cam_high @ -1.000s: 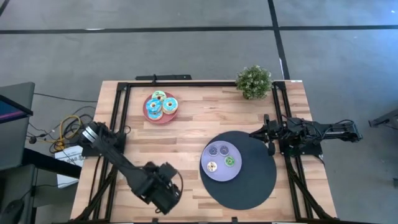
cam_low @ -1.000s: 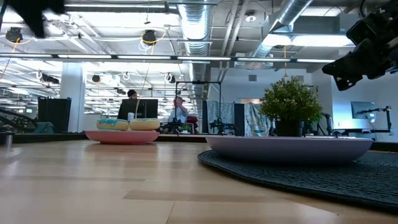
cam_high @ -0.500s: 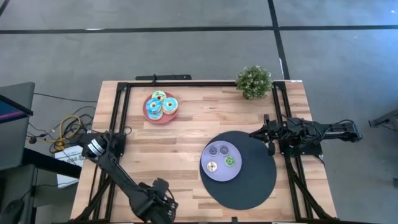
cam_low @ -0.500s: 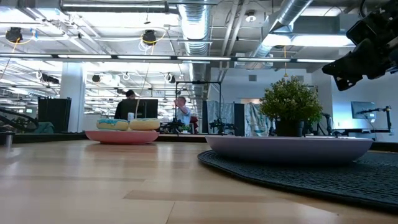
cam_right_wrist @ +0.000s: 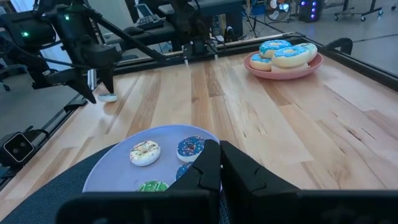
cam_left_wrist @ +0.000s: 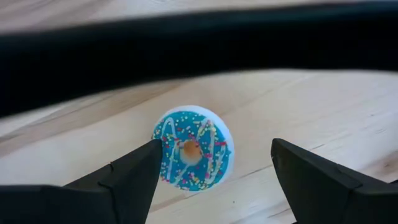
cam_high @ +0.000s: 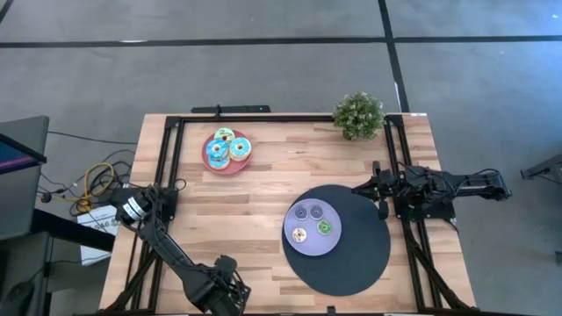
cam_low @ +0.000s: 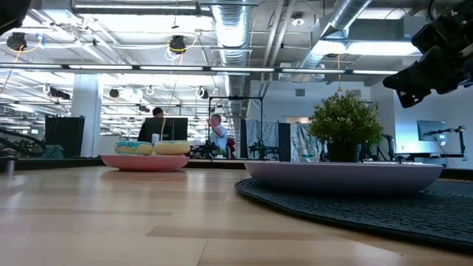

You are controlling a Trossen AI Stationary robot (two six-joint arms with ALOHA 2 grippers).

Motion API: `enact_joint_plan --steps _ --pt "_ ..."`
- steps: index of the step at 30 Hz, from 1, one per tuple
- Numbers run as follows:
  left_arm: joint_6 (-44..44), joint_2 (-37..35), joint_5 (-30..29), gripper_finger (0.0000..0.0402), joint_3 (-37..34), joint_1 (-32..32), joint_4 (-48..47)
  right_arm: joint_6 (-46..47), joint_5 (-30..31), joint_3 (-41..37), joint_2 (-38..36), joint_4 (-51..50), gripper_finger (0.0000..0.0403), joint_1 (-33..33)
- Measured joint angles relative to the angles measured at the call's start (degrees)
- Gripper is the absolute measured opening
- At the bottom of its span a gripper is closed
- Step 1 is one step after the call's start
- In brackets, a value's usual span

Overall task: Pick & Place donuts
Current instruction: Put the small blue donut on the purple plate

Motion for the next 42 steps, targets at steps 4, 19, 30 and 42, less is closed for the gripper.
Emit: enact_joint_plan --steps 4,19,30,42 --pt "0.1 0.0 1.3 0.0295 0.0 0.0 -1.1 0.0 0.0 0.0 0.0 0.1 0.0 0.0" --pt "0.3 -0.1 2.3 0.0295 0.0 0.1 -1.0 0.0 0.0 0.0 0.0 0.1 0.0 0.0" --pt "0.3 -0.1 1.0 0.0295 -3.8 0.1 4.7 0.0 0.0 0.0 0.0 0.2 0.0 0.0" --pt "0.3 -0.1 1.0 0.0211 -3.8 0.1 4.8 0.0 0.0 0.0 0.0 0.2 0.0 0.0"
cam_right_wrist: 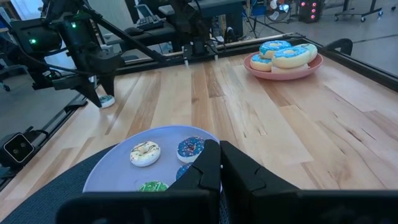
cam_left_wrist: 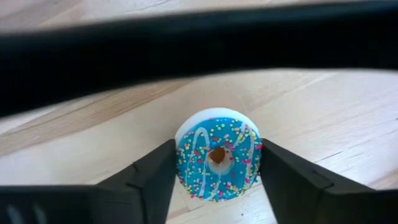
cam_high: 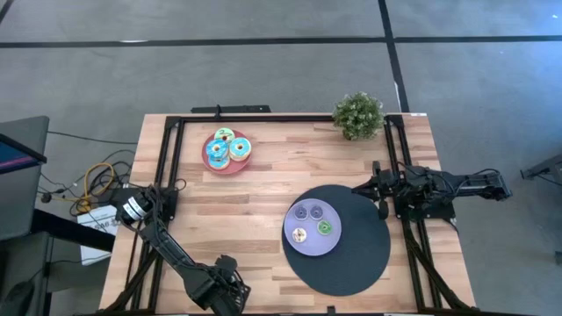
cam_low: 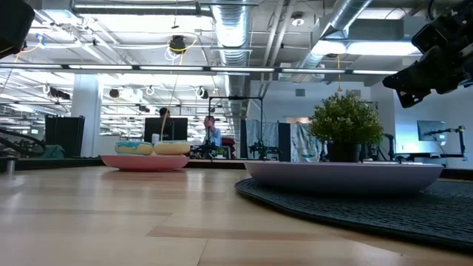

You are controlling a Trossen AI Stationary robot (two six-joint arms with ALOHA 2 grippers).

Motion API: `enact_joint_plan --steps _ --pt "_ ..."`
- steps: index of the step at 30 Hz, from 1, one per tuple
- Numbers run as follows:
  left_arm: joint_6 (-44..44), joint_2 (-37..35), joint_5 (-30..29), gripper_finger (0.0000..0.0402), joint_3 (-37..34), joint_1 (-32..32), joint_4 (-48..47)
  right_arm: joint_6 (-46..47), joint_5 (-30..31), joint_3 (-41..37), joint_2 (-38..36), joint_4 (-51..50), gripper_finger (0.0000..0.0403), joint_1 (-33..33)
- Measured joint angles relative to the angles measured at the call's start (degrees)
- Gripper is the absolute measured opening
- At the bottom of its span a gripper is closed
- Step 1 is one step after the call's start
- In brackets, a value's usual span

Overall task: Pick & Place donuts
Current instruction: Put the small blue donut on the purple plate

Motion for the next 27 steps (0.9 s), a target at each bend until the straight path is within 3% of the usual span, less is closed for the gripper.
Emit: enact_joint_plan --steps 4,11,16,19,22,27 --pt "0.0 0.0 0.0 0.0184 0.0 0.0 0.0 0.0 0.0 0.0 0.0 0.0 0.0 0.0" --pt "2.6 -1.9 -1.2 0.0177 0.0 1.2 -2.7 0.0 0.0 0.0 0.0 0.0 0.0 0.0" --pt "8.1 -8.3 -9.3 0.0177 0.0 5.0 -9.3 0.0 0.0 0.0 0.0 0.0 0.0 0.0" --pt "18.5 -12.2 -15.5 0.0177 0.0 9.5 -9.8 0.0 0.0 0.0 0.0 0.0 0.0 0.0" --pt "34.0 -13.4 -17.8 0.0177 0.0 15.8 -3.4 0.0 0.0 0.0 0.0 0.0 0.0 0.0" --pt "60.5 -11.6 -12.0 0.0177 0.1 26.9 18.2 0.0 0.0 0.0 0.0 0.0 0.0 0.0"
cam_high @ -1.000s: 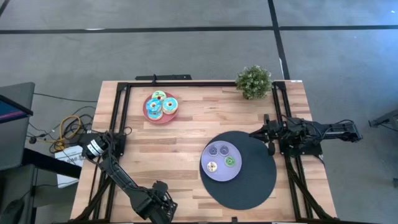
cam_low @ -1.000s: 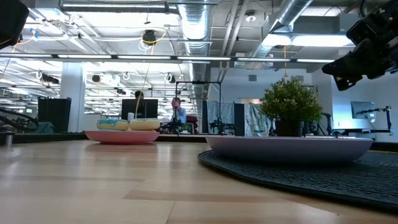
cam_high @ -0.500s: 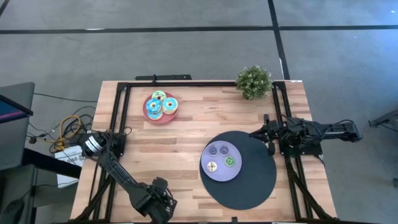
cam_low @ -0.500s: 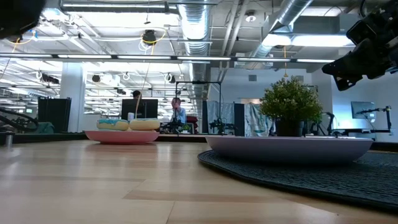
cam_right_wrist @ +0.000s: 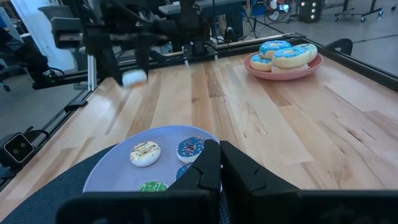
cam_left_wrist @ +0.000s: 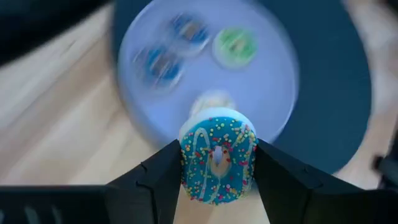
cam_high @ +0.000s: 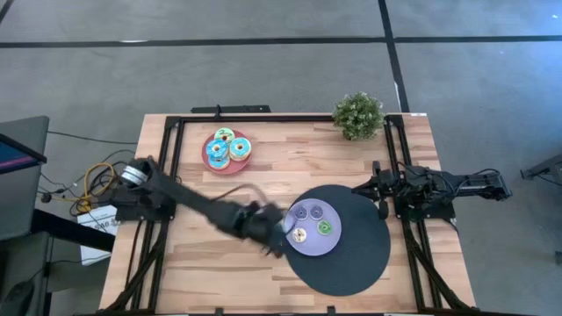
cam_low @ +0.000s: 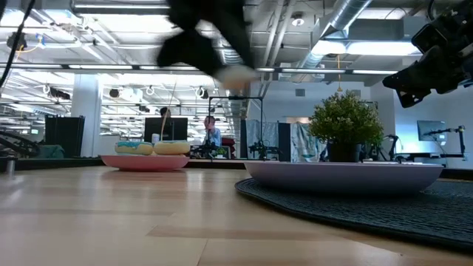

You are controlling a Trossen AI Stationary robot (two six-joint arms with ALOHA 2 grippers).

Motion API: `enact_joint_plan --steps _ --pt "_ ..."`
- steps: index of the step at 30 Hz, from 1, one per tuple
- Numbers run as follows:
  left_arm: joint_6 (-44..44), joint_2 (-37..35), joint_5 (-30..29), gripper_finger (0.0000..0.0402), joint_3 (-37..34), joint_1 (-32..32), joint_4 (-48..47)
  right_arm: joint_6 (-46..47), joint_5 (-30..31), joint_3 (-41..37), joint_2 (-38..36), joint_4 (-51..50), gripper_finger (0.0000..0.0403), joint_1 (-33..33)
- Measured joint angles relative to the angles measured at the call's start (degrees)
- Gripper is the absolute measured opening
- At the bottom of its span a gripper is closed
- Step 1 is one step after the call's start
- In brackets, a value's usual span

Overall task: Pick & Place donuts
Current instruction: Put the small blue donut on the purple plate, then return to Home Position

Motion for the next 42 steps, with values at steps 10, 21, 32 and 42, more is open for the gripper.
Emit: enact_joint_plan --steps 10,21,32,42 --pt "19.2 14.5 11.1 0.0177 12.4 7.6 8.4 0.0 0.0 0.0 0.0 0.0 0.0 0.0" --pt "26.2 33.2 7.8 0.0177 43.1 7.0 -19.1 0.0 0.0 0.0 0.0 0.1 0.0 0.0" --pt "27.1 36.0 11.0 0.0231 45.9 7.0 -19.2 0.0 0.0 0.0 0.0 0.1 0.0 0.0" --pt "31.0 36.0 10.9 0.0285 46.6 8.0 -19.1 0.0 0.0 0.0 0.0 0.1 0.0 0.0"
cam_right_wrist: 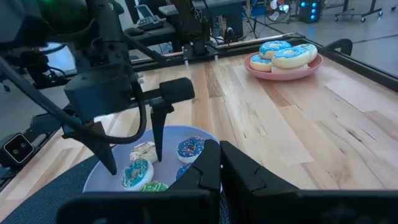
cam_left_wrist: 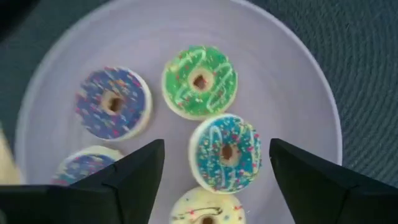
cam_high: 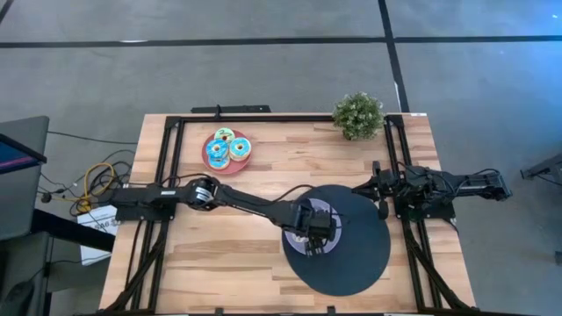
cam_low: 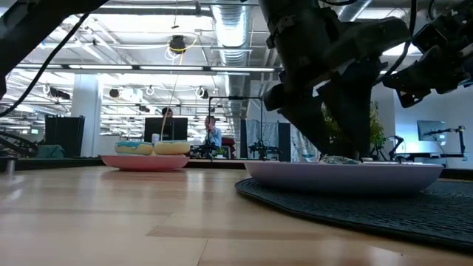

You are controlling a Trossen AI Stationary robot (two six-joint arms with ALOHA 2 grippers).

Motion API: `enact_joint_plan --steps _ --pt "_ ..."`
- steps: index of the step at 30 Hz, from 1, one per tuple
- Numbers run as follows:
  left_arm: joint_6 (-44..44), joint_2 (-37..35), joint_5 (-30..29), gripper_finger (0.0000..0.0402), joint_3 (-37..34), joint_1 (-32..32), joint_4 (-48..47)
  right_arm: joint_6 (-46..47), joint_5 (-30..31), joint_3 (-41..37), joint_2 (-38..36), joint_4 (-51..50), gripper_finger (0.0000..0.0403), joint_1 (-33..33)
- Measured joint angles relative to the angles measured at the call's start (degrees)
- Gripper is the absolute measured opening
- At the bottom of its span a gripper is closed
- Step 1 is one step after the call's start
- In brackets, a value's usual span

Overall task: Pick & Place donuts
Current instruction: Return to Home Position

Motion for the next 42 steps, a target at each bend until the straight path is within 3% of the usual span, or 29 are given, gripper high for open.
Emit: enact_joint_plan --steps 6,8,14,18,21,29,35,42 --pt "8.6 -0.1 -5.8 0.0267 7.5 -0.1 -4.2 0.0 0.0 0.0 0.0 0.0 0.0 0.0" --pt "11.5 -1.4 -7.6 0.0247 6.9 -0.5 -4.0 0.0 0.0 0.0 0.0 0.0 0.0 0.0" --pt "15.2 -6.7 -12.2 0.0147 2.0 0.3 -7.0 0.0 0.0 0.0 0.0 -0.1 0.0 0.0" --pt "17.3 -10.0 -10.9 0.0063 -5.5 0.8 -3.5 0.0 0.0 0.0 0.0 0.0 0.0 0.0" --pt "17.4 -14.7 -10.2 0.0011 -16.2 0.6 4.1 0.0 0.0 0.0 0.0 0.0 0.0 0.0" --pt "24.0 -37.1 -1.0 0.0002 -54.6 3.7 40.0 0.0 0.0 0.0 0.0 0.0 0.0 0.0" --pt "30.7 -56.0 10.4 0.0 -81.4 8.4 71.3 0.0 0.0 0.0 0.0 0.0 0.0 0.0" --pt "38.9 -74.0 13.2 0.0 -102.7 14.8 82.4 0.0 0.0 0.0 0.0 0.0 0.0 0.0"
